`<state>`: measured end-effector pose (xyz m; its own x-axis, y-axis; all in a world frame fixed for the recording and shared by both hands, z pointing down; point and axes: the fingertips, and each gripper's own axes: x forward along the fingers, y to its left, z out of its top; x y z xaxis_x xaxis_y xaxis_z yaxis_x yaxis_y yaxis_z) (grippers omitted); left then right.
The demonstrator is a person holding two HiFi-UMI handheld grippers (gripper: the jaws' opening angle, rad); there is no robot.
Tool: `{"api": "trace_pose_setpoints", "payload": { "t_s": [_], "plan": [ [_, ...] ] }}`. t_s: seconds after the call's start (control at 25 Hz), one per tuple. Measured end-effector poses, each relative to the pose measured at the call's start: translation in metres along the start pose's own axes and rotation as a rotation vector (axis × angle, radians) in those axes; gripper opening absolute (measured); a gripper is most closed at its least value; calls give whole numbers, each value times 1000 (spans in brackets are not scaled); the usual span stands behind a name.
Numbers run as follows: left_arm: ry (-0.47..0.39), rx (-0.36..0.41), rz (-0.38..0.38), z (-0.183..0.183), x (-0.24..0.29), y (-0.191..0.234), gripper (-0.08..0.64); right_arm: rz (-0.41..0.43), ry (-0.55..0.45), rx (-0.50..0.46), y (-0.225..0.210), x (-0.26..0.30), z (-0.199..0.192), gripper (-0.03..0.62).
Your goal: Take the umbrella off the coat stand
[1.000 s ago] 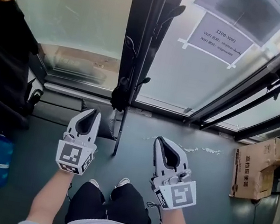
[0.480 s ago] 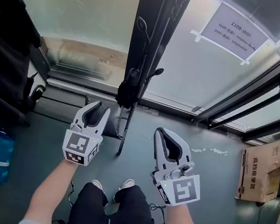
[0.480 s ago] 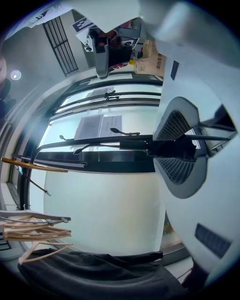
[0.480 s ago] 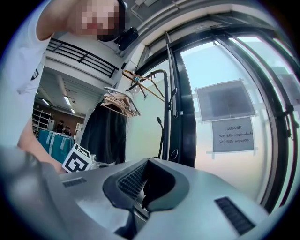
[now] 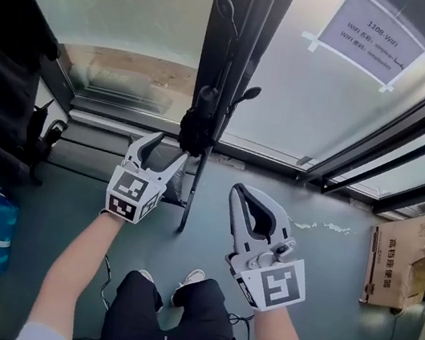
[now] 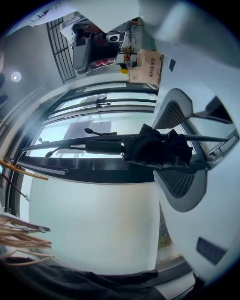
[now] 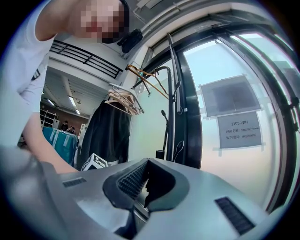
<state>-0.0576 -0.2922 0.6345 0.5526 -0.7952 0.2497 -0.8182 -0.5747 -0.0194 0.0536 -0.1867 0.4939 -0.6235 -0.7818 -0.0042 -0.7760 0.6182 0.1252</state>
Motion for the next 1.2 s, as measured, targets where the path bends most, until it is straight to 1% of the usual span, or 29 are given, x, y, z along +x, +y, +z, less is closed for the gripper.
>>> {"api": "trace_pose_setpoints", "payload": {
  "t_s": [0.12,0.24,0.28,0.4,0.52,0.64,0.72,0.8,0.88,0.92,0.96,1.0,1.08,1.2],
  "plan": [
    [-1,-24,-82,-8,16,-1,337,10,12,-2,3,2,-7,17],
    [-5,-52,-155,-11,32,1,379,20,16,-11,5,3,-11,17],
    [-6,-49,-175,-11,38,1,387,19,18,-14,4,2,-12,17],
    [15,13,-238,-15,56,-2,432,12,27,-11,3,1,-16,17],
    [49,55,-323,-19,68,-5,463,13,39,4,7,3,-24,17],
    [85,49,-401,-24,87,-10,470,17,54,5,10,5,-33,17],
    [104,46,-439,-29,96,-15,471,25,61,-6,14,7,-37,17],
    [103,33,-444,-30,101,-14,468,28,58,-15,16,7,-37,17],
    [90,5,-426,-27,105,-10,456,14,53,-9,12,6,-37,17],
    [84,-5,-415,-25,105,-8,427,1,52,0,9,5,-37,17],
    [80,-11,-407,-25,104,-6,381,-12,50,8,5,4,-37,17],
    [76,-12,-403,-26,103,-5,354,-24,47,17,2,2,-38,17],
    [75,-2,-399,-28,101,-5,329,-38,45,47,-2,2,-41,17],
    [117,18,-369,-32,101,-6,321,-21,42,103,3,8,-39,17]
  ]
}}
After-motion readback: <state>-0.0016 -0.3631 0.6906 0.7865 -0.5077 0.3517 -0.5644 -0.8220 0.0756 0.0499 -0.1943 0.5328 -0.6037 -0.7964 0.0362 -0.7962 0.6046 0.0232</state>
